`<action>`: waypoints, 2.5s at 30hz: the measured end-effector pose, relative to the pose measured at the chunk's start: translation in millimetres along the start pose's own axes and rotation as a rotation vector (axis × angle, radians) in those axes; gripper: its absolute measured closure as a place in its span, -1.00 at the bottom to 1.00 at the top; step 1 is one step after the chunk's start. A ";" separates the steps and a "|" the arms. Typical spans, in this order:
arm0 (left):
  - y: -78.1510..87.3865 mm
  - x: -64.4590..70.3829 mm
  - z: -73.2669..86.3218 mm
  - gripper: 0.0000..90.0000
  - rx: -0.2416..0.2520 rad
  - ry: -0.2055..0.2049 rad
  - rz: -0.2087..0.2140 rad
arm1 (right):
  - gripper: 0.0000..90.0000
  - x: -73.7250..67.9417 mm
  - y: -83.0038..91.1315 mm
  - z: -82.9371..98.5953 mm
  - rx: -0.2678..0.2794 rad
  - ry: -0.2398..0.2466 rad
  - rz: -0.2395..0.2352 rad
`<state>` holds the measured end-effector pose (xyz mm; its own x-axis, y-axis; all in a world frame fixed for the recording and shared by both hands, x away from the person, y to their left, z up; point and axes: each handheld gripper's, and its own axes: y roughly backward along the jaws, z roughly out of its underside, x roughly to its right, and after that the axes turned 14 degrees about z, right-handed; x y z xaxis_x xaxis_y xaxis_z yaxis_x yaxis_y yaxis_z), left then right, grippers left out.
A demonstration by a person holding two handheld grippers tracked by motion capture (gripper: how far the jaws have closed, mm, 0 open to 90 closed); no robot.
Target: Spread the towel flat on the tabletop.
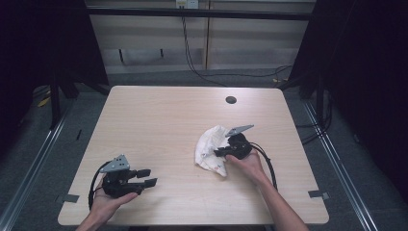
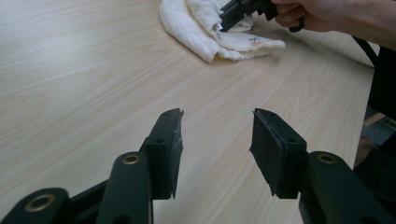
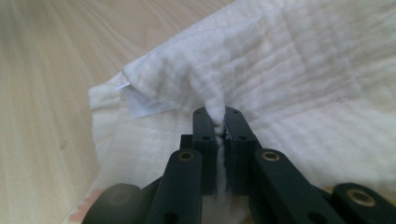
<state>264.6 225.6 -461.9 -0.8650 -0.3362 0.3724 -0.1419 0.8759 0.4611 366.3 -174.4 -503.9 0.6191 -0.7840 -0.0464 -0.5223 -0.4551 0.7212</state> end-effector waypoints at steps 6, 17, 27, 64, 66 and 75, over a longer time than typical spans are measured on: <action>-19.0 2.8 -9.5 0.32 -0.045 -0.033 0.008 | 0.88 -16.7 6.1 4.0 -0.020 0.031 -0.024; -81.7 13.6 -44.3 0.51 -0.109 -0.084 0.071 | 0.45 -36.5 24.9 8.8 0.000 0.092 -0.044; -124.1 10.7 -43.4 0.48 -0.195 -0.118 0.079 | 0.28 -28.4 54.4 21.2 0.077 0.082 -0.015; -154.0 3.4 -42.2 0.11 -0.223 -0.138 0.049 | 0.92 -4.0 97.8 42.2 0.172 0.015 0.074; -151.2 6.0 -43.9 0.21 -0.206 -0.140 0.067 | 0.91 -3.6 104.0 44.0 0.176 0.016 0.081; -165.6 31.9 -49.6 0.25 -0.211 -0.203 0.129 | 0.90 2.4 114.7 63.5 0.127 0.029 0.130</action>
<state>284.3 52.7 -486.5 -0.9508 -0.1320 0.2802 0.0603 0.8085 0.5854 270.7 -255.3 -465.1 0.5572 -0.8280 0.0630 -0.6679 -0.4018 0.6265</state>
